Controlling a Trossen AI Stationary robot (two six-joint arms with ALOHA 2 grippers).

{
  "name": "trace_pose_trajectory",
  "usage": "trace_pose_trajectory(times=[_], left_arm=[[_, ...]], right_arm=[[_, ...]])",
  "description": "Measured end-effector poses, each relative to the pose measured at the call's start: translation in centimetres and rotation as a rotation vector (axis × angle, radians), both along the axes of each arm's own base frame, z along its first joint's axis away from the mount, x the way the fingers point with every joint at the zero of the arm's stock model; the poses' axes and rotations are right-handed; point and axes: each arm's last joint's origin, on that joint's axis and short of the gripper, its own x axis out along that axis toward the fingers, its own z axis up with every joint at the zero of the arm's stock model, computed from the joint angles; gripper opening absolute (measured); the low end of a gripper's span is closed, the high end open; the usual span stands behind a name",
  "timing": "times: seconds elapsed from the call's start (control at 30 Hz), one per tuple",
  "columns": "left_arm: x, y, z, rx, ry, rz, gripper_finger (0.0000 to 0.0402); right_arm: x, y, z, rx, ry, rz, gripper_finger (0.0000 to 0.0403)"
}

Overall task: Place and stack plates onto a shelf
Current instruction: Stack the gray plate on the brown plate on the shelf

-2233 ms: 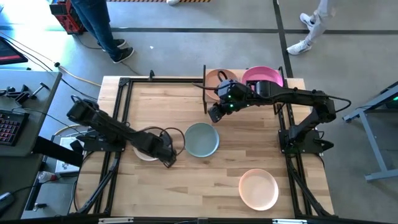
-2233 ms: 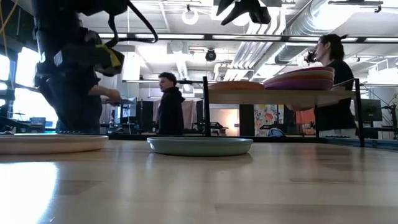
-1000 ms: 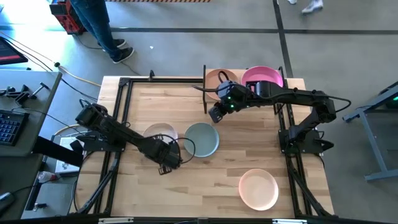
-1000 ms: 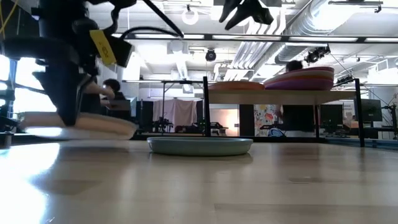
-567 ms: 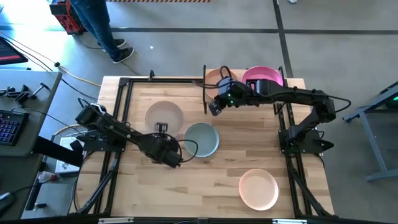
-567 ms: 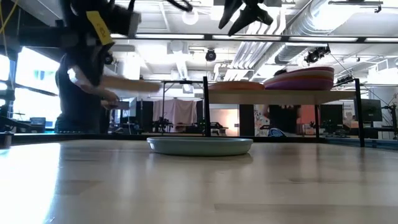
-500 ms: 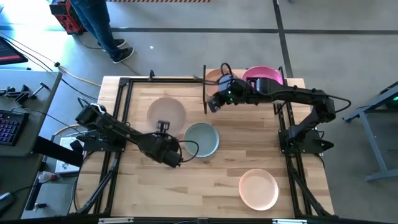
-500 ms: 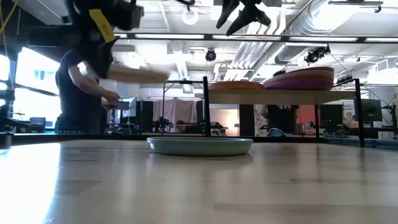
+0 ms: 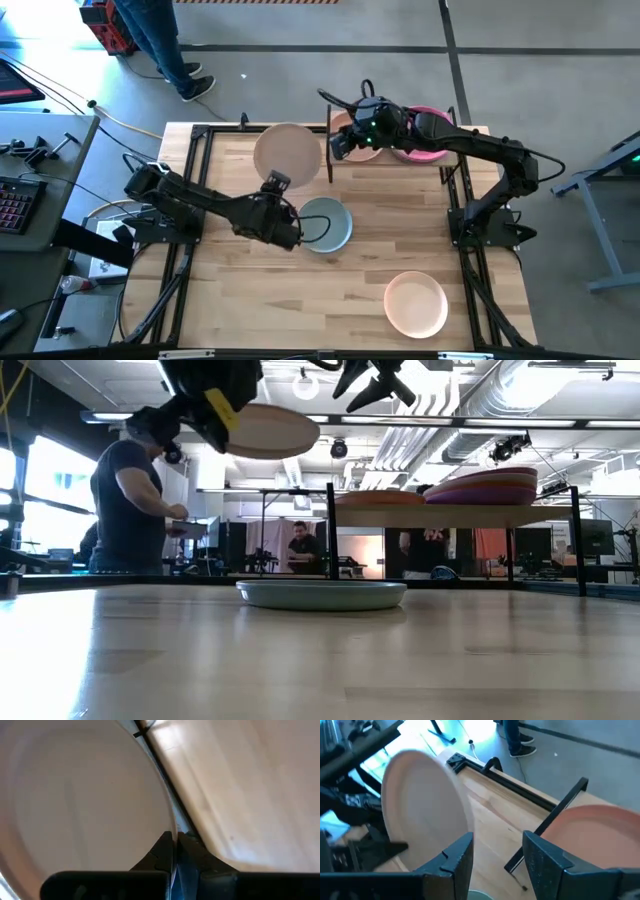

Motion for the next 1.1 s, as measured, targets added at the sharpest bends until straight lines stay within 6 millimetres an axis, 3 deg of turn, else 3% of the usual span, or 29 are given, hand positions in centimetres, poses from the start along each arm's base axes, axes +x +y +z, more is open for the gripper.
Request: trace_pose_trajectory(times=[0.27, 0.67, 0.8, 0.97, 1.1], left_arm=[[1.2, 1.3, 1.2, 0.051, -0.013, -0.019, 0.0002], [3.2, 1.3, 3.1, 0.045, -0.117, -0.076, 0.0002], [3.2, 1.3, 3.1, 0.044, -0.119, -0.08, 0.0003], [3.3, 1.2, 3.1, 0.034, -0.125, -0.08, 0.0003], [3.3, 1.2, 3.1, 0.035, -0.124, -0.081, 0.0003]], right_arm=[[0.1, 0.0, 0.1, -0.074, 0.027, 0.054, 0.0151], [0.1, 0.0, 0.1, -0.073, 0.027, 0.054, 0.0146], [0.1, 0.0, 0.1, -0.063, 0.022, 0.047, 0.011], [0.1, 0.0, 0.1, -0.05, 0.015, 0.036, 0.0019], [0.1, 0.0, 0.0, -0.005, -0.005, 0.004, 0.0015]])
